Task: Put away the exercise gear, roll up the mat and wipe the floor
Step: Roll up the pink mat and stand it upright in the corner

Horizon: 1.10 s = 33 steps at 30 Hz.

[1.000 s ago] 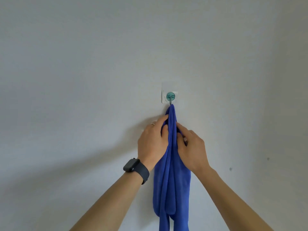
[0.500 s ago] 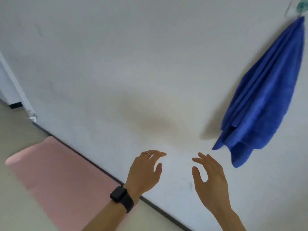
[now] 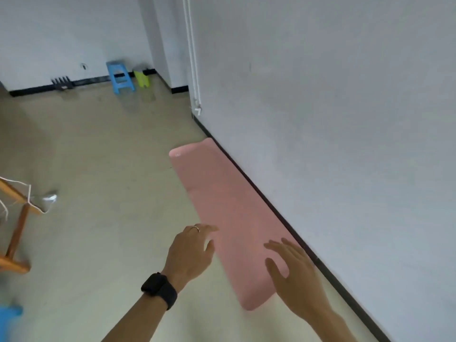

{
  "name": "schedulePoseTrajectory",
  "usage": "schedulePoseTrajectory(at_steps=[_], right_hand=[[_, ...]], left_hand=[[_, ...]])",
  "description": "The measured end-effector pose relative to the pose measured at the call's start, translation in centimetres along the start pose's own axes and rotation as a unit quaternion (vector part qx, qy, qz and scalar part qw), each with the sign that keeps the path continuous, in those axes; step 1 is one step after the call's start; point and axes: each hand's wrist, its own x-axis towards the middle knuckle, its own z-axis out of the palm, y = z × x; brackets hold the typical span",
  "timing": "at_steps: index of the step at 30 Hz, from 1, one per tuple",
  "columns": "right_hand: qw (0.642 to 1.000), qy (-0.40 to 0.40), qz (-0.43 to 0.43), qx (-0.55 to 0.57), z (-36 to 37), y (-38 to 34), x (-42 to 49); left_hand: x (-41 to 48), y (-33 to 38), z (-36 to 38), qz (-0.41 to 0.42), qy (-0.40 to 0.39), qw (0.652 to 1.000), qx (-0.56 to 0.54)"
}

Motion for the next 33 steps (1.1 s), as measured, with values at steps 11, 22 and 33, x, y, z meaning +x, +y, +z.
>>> schedulePoseTrajectory(at_steps=[11, 22, 33], right_hand=[[0.997, -0.046, -0.04, -0.039, 14.0, -9.7, 21.8], [0.99, -0.104, -0.077, -0.05, 23.2, -19.2, 52.2], [0.993, -0.101, -0.009, -0.068, 36.4, -26.1, 76.9]], left_hand=[[15.2, -20.3, -6.6, -0.079, -0.015, 0.997, 0.016], [37.7, -35.5, -16.1, -0.128, 0.007, 0.991, 0.031], [61.9, -57.1, -21.3, -0.096, -0.051, 0.993, 0.035]])
